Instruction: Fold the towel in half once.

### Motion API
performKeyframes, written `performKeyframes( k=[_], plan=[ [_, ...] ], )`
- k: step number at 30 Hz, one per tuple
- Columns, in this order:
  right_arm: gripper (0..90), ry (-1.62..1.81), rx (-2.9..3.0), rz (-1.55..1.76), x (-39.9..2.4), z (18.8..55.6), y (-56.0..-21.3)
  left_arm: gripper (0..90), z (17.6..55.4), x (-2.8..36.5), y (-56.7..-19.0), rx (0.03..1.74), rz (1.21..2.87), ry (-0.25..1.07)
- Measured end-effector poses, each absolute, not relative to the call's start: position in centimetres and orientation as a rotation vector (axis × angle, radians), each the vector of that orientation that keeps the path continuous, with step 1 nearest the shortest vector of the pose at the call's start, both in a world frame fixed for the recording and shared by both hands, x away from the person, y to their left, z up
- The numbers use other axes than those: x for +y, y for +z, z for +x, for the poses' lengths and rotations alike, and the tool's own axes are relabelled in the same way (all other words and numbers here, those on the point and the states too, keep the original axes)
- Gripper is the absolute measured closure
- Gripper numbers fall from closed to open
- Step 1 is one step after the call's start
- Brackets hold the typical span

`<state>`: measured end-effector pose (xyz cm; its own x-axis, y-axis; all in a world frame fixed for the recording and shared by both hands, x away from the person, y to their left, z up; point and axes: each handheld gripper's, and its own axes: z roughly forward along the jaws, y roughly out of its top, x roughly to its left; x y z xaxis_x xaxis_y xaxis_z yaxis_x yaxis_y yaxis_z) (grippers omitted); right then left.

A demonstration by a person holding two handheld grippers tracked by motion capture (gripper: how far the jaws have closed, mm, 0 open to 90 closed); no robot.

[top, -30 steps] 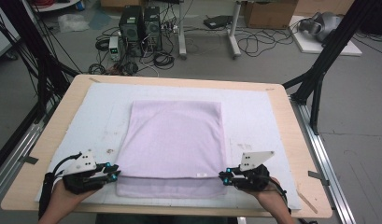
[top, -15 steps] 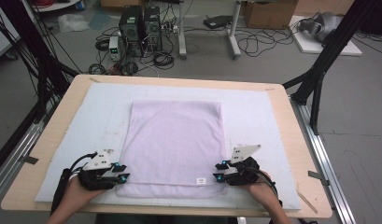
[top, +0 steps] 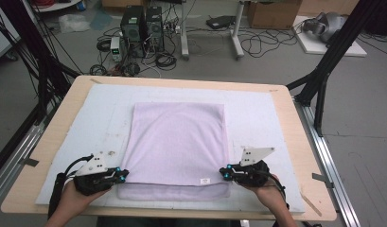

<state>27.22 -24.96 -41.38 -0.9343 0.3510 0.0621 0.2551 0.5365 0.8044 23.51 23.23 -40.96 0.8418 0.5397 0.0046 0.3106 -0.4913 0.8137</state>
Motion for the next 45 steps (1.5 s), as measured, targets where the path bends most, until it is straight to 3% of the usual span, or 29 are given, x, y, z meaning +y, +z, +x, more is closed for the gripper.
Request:
performKeyframes(
  k=[7,12,20,32,45],
  plan=[
    [87.2,1.361,2.685,0.493,-25.4,24.8,-41.1,86.2,21.4,23.1,-41.5,0.574,2.153,0.269],
    [74.7,1.389,2.712,0.545,-25.5,25.0,-42.2,69.5,21.9,22.9,-42.4,0.593,2.162,0.266],
    [57.2,1.418,2.624,0.642,-24.7,28.2,-42.5,58.7,24.6,22.5,-42.5,0.661,2.092,0.316],
    [42.5,1.376,2.565,0.7,-24.3,30.3,-42.9,52.5,27.7,22.3,-42.9,0.709,2.042,0.364],
    [30.0,1.424,2.494,0.79,-24.3,31.5,-42.6,49.6,28.3,22.4,-43.0,0.724,2.019,0.377]
  ],
)
